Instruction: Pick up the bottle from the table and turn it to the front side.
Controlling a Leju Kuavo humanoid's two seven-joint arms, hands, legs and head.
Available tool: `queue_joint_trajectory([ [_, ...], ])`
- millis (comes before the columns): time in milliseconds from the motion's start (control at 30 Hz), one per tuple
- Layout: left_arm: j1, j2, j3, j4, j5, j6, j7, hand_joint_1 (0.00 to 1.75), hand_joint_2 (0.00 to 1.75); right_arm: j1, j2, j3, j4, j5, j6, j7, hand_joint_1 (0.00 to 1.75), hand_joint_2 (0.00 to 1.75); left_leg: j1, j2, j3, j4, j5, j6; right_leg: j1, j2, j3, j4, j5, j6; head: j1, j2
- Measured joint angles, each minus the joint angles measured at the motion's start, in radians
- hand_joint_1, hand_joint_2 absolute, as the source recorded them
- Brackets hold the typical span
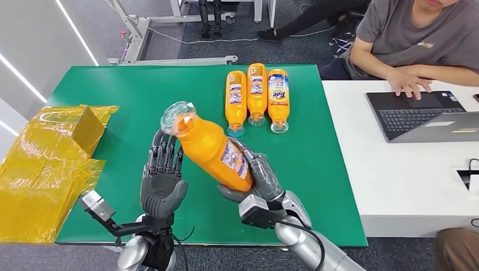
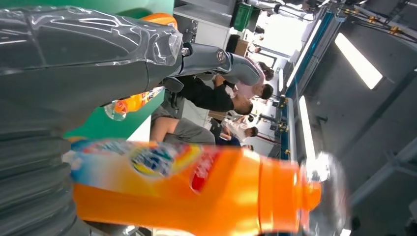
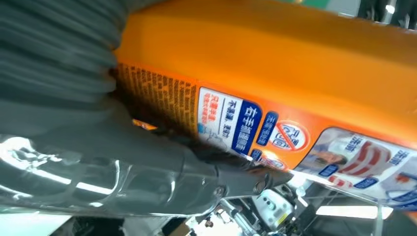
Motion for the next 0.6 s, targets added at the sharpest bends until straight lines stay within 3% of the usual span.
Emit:
queue_joint_trajectory([
  [167,-0.014,0.000,0.014,0.025,0.002,-0.019,0.000,0.00,1.75,-0.044,0.013,0.041,0.064,-0.023,0.166,0.105,1.75,1.75,0.000,-0.001,0.000,0.000,0.000,0.000,0.000,-0.001,0.000,0.000,0.000,0.000,0.000,0.000],
  [600,-0.029,0.000,0.064,0.053,-0.009,-0.043,0.000,0.00,1.75,-0.105,0.041,0.091,0.160,-0.003,0.234,0.149,1.75,1.75,0.000,-0.001,0.000,0.000,0.000,0.000,0.000,0.000,0.000,0.000,0.000,0.000,0.000,0.000],
])
